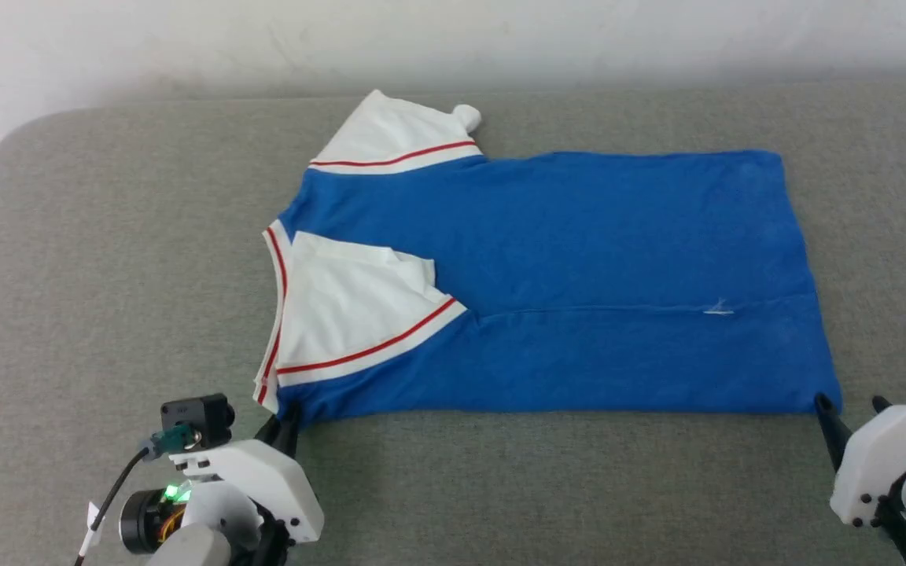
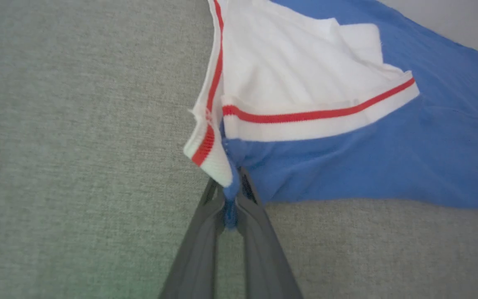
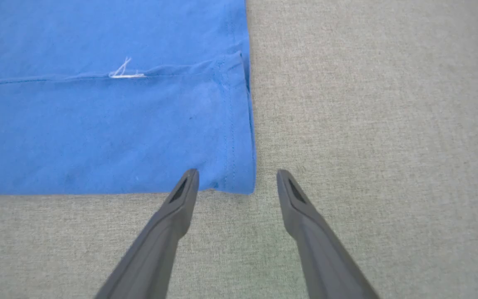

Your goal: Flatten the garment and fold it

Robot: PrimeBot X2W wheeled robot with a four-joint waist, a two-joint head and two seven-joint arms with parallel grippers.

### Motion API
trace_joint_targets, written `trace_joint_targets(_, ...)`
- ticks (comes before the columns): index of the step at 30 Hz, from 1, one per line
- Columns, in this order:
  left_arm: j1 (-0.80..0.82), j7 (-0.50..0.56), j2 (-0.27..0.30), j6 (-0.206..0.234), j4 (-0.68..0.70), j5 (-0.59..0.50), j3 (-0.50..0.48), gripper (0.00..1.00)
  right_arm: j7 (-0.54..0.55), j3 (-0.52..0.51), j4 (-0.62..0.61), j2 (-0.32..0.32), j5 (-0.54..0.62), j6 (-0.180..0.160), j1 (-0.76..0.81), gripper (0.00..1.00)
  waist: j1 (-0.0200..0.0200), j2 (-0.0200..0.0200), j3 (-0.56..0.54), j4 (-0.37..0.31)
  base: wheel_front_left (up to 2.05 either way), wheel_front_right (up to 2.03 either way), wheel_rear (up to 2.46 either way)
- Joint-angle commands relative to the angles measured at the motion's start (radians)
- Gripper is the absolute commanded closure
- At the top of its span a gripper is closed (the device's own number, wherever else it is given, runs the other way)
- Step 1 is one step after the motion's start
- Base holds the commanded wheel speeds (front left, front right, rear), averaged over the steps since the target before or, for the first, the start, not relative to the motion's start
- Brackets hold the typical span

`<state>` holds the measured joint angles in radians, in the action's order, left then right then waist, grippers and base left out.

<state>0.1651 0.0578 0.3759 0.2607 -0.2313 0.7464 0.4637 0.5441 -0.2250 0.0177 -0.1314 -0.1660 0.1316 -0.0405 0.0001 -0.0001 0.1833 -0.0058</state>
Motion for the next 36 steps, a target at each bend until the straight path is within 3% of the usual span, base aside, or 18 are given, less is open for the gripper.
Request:
trace_joint_targets(1, -0.013, -0.013, -0.005, -0.01, 0.009, -0.003, 0.004, 1.0, -0.002, -0.013, 0.013, 0.006, 0.013, -0.001, -0.008, 0.0, -0.0001, 0.0001, -0.023, 0.027, 0.0, 0.0, 0.0)
trace_joint_targets(10, -0.031, -0.051, -0.008, -0.014, 0.097, -0.008, 0.008, 1.0, -0.006, -0.102, 0.134, 0.042, 0.091, -0.001, -0.078, 0.0, -0.0001, 0.0001, 0.002, 0.062, 0.0, 0.0, 0.0)
trace_joint_targets(18, -0.026, -0.041, -0.002, -0.017, 0.114, -0.008, 0.017, 1.0, 0.02, -0.108, 0.235, 0.059, 0.109, -0.001, -0.122, 0.0, -0.0001, 0.0001, 0.036, 0.066, 0.0, 0.0, 0.0)
trace_joint_targets(19, -0.024, -0.038, 0.001, -0.018, 0.112, -0.01, 0.019, 1.0, 0.025, -0.105, 0.244, 0.06, 0.108, -0.001, -0.124, 0.55, -0.0001, 0.0001, 0.039, 0.066, 0.0, 0.0, 0.0)
trace_joint_targets(20, -0.022, -0.036, 0.002, -0.021, 0.111, -0.008, 0.02, 1.0, 0.028, -0.102, 0.252, 0.06, 0.105, -0.001, -0.126, 1.0, -0.0001, 0.0001, 0.04, 0.065, 0.0, 0.0, 0.0)
trace_joint_targets(28, -0.035, -0.033, 0.04, -0.017, 0.087, -0.026, 0.024, 1.0, 0.033, -0.085, 0.241, 0.017, 0.058, -0.001, -0.11, 1.0, -0.0001, 0.0001, -0.009, 0.049, 0.0, 0.0, 0.0)
trace_joint_targets(36, -0.152, 0.038, 0.081, 0.005, 0.118, 0.005, 0.043, 1.0, 0.125, -0.056, 0.102, -0.066, -0.011, -0.001, -0.004, 1.0, -0.0001, 0.0001, -0.107, 0.036, 0.0, 0.0, 0.0)
